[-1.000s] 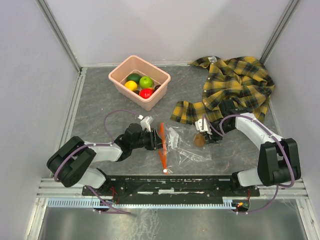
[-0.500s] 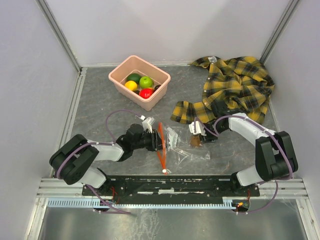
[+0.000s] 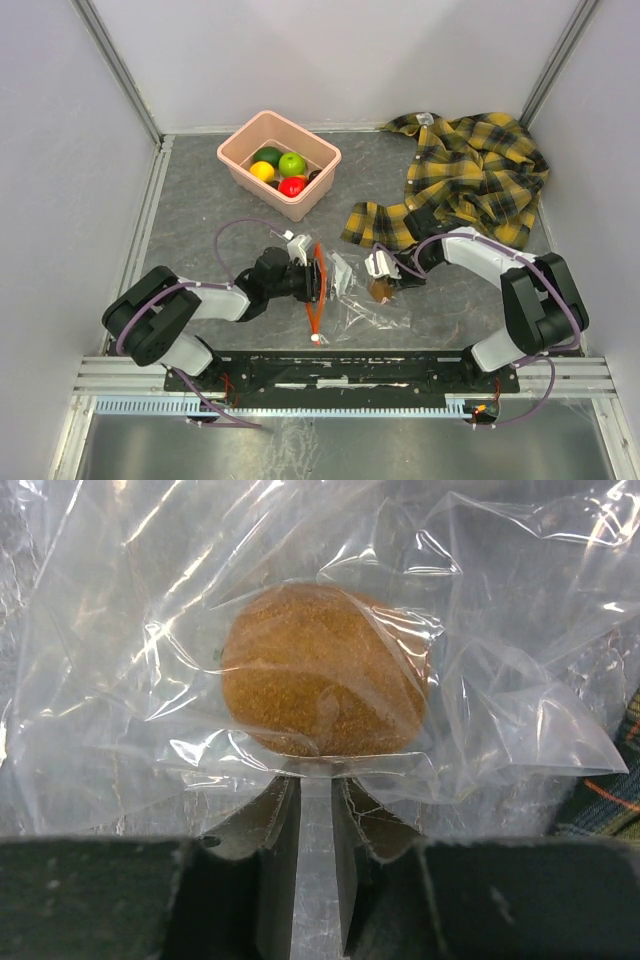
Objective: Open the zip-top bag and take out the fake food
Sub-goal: Pick up the fake fruit from the zipper food storage bag.
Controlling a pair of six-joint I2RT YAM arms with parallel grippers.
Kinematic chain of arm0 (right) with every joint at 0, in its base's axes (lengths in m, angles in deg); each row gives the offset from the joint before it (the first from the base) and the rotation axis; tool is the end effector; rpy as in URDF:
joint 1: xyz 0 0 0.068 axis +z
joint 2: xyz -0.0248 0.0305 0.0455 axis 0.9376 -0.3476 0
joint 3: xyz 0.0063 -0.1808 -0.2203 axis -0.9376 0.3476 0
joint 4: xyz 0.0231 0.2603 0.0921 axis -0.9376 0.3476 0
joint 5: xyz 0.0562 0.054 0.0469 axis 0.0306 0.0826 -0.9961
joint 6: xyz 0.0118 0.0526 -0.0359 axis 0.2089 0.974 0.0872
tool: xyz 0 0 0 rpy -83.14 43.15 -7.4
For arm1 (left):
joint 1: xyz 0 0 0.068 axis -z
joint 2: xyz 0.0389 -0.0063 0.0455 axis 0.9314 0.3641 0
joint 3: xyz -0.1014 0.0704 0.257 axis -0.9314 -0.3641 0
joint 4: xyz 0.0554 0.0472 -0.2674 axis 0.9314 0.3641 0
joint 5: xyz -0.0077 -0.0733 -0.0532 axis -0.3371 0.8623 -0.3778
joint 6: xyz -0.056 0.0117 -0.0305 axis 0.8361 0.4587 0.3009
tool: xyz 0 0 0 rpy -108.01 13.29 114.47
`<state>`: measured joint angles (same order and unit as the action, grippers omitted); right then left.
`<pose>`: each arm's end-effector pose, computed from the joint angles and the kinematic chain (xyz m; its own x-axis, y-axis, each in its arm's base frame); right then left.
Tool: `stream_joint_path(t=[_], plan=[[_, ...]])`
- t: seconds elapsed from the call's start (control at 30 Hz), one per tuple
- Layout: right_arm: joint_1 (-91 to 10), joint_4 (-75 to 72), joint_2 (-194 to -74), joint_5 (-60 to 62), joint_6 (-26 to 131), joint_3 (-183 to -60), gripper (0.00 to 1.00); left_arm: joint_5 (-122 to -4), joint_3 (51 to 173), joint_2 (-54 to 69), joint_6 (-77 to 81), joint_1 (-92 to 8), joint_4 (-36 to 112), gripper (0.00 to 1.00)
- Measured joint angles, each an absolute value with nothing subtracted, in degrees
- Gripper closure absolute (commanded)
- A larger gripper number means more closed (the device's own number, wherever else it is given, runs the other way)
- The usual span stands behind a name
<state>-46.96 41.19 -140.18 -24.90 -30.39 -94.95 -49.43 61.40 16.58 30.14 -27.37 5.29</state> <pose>0.2365 0.1289 0.1607 0.1717 -0.8104 -0.5602 -0.9806 -0.1953 -0.0180 0.1932 -0.1943 0.1253 -0.8201 -0.0675 -0.5682 0.4345 0.5728 -0.6951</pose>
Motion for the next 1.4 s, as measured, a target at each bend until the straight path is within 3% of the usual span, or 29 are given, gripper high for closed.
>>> stream_joint_path(t=[0.63, 1.4], plan=[[-42.39, 41.16, -141.28, -27.00, -22.63, -96.99, 0.70, -48.38, 62.97, 19.42, 28.80, -24.20, 4.85, 0.57], [-38.87, 49.62, -149.30, -29.25, -13.40, -107.54, 0.70, -48.67, 60.96, 21.49, 20.70, -19.72, -7.30, 0.45]])
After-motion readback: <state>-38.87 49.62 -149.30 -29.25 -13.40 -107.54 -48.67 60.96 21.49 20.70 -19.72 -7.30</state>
